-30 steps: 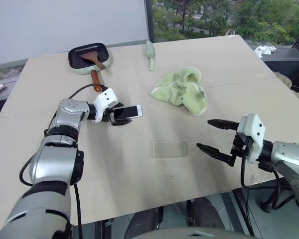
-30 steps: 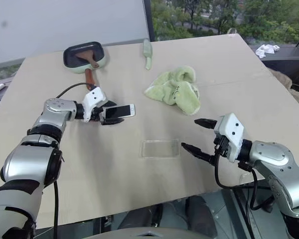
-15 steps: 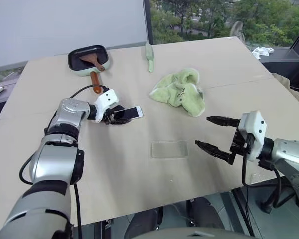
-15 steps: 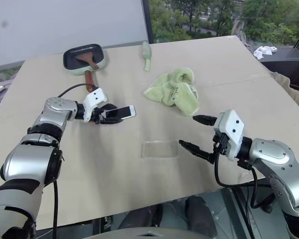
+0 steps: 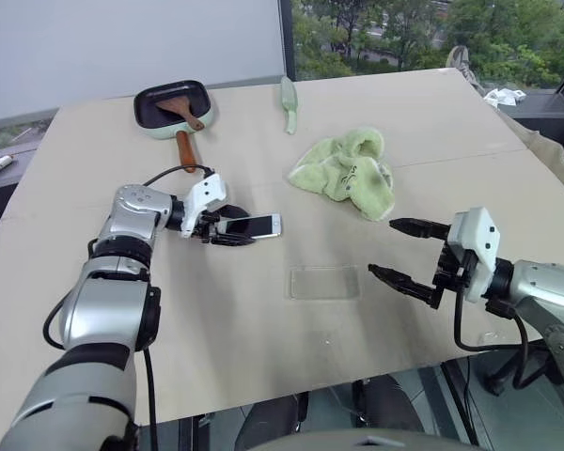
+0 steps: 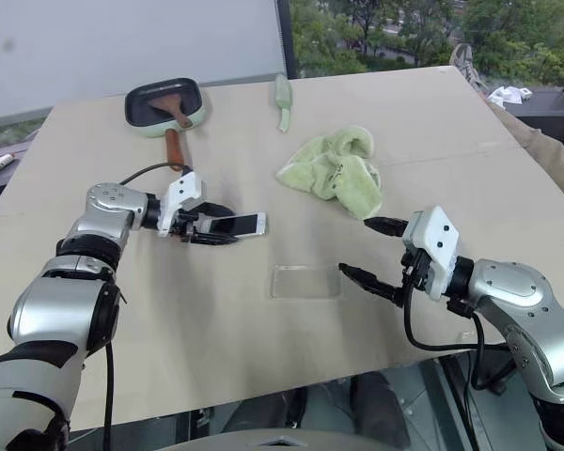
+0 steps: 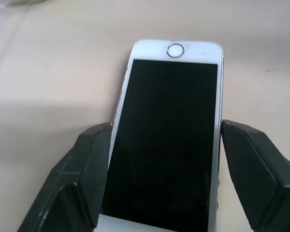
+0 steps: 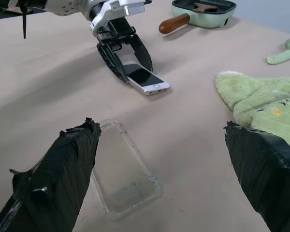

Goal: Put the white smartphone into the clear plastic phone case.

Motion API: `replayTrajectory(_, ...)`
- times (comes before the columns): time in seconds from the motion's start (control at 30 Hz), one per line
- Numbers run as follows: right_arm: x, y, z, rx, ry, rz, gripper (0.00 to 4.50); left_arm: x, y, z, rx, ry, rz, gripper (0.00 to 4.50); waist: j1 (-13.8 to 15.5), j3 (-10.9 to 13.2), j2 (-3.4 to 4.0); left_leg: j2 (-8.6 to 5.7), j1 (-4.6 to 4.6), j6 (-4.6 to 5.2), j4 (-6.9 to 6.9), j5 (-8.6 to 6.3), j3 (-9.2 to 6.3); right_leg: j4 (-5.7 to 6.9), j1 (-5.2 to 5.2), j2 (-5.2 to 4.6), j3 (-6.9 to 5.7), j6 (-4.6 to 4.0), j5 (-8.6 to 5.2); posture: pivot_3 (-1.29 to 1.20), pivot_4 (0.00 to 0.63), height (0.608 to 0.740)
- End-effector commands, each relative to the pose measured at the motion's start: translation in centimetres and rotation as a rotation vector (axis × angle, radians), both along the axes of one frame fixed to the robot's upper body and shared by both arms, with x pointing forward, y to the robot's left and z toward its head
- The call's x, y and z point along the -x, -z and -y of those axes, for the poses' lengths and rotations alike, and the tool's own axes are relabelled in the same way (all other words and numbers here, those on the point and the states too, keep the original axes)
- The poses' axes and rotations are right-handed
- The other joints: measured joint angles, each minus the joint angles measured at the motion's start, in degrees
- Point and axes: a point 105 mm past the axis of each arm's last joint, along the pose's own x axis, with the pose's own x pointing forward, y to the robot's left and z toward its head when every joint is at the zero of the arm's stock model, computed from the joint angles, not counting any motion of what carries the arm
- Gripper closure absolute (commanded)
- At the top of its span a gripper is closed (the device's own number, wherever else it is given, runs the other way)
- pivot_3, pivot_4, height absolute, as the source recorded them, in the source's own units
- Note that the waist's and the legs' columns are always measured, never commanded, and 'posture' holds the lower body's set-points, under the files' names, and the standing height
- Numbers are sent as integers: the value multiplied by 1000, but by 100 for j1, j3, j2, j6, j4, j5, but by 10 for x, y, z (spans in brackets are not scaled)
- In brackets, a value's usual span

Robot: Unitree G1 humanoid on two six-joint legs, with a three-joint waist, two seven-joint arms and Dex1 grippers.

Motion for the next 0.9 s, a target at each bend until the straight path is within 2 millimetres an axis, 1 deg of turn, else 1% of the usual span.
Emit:
replayTrajectory(0.03, 1, -6, -4, -7, -15, 41, 0, 13, -18, 44, 59, 180, 79, 1567, -15, 0, -1, 0, -24, 0, 17, 0, -12, 1, -12, -5, 3, 0, 0, 0, 150, 740)
replayTrajectory(0.07, 2, -6, -5, -7, -15, 39, 0, 19, -17, 51, 62, 206, 89, 1567, -29, 0, -1, 0, -68, -1, 41, 0, -20, 9, -51, -3, 2, 4, 5, 0, 150, 740)
replayTrajectory(0.2, 13, 2, 1, 26, -17, 8, 0, 46, -11, 87, 84, 202, 117, 1567, -71, 0, 0, -1, -68, -2, 33, 0, -26, 6, -60, -12, 22, 4, 6, 0, 150, 740)
replayTrajectory(0.3, 23, 9, 7, 44, -35, -27, 0, 68, -7, 102, 75, 198, 129, 1567, -25, 1, 1, -1, -65, -2, 32, 0, -29, 7, -57, -9, 27, 4, 6, 0, 150, 740)
replayTrajectory(0.33, 27, 11, 10, 57, -47, -40, 0, 75, -7, 107, 80, 181, 124, 1567, -16, 0, 2, -1, -50, -3, 38, 0, -29, 14, -43, -7, 26, 3, 8, 0, 150, 740)
replayTrajectory(0.4, 32, 18, 15, 95, -67, -63, 0, 84, -5, 112, 63, 152, 130, 1567, -14, 0, 2, -1, -36, -3, 37, 0, -27, 13, -29, -6, 28, 4, 9, 0, 150, 740)
replayTrajectory(0.5, 32, 23, 20, 125, -64, -68, 0, 85, -2, 112, 18, 92, 161, 1567, -3, 1, 1, -1, -39, -2, 35, -1, -26, 5, -28, -7, 31, 5, 9, 0, 150, 740)
replayTrajectory(0.6, 32, 23, 17, 114, -71, -62, 0, 85, 0, 113, 4, 35, 157, 1567, 17, 0, 2, 0, -38, -3, 36, 0, -26, 6, -30, -5, 27, 7, 11, 0, 150, 740)
replayTrajectory(0.73, 31, 22, 14, 103, -79, -55, 0, 86, 13, 119, -25, 31, 180, 1567, 54, 0, 2, -1, -38, -3, 36, -1, -25, 5, -29, -6, 27, 7, 11, 0, 150, 740)
replayTrajectory(0.9, 31, 21, 12, 98, -82, -50, 0, 89, 21, 131, 11, 20, 144, 1567, 129, 0, 2, -1, -39, -3, 36, -1, -26, 2, -28, -8, 29, 7, 11, 0, 150, 740)
